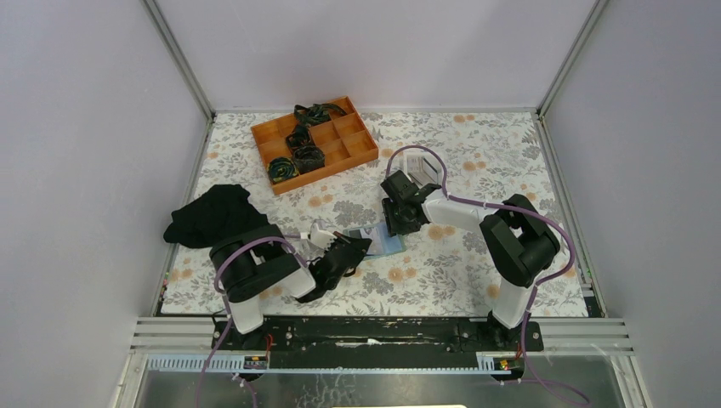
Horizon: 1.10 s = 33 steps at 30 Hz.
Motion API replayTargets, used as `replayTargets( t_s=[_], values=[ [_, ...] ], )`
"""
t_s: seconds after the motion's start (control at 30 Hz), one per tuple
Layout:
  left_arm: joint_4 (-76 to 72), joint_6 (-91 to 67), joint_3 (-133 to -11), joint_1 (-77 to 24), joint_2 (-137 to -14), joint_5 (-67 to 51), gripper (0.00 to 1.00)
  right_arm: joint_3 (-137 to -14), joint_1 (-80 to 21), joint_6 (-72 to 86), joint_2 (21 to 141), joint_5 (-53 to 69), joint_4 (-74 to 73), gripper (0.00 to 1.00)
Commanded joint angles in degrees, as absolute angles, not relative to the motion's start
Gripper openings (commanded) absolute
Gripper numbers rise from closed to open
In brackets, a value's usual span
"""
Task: Put the credit cards into the card holder
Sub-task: Insert the credit card into the card holder.
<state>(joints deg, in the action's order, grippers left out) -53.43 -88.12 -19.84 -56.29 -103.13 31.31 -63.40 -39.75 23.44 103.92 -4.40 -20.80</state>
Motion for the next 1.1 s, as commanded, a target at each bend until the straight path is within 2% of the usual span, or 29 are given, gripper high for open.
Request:
replayTargets(
  t_s=[0.0,0.5,0.73,1.07],
  values=[
    [-45.6,-86.8,-18.3,-56.3,-107.1,27.6,0.0,-60.0,-39.3,23.5,106.7,-7.2,-25.6,0.47],
    [-44.4,-87.1,-19.7,-56.4,-108.4,27.7,0.0,-60.1,-39.2,23.7,107.1,-7.4,-26.2,0.47],
    [-37.6,-85.5,-22.1,-57.0,-107.4,27.1,0.0,-60.2,-39.2,23.7,107.2,-7.5,-26.3,0.47],
    [-26.6,-81.4,-25.3,-57.6,-104.1,26.7,0.12,-60.3,-39.2,24.1,106.3,-7.3,-26.3,0.47]
  ],
)
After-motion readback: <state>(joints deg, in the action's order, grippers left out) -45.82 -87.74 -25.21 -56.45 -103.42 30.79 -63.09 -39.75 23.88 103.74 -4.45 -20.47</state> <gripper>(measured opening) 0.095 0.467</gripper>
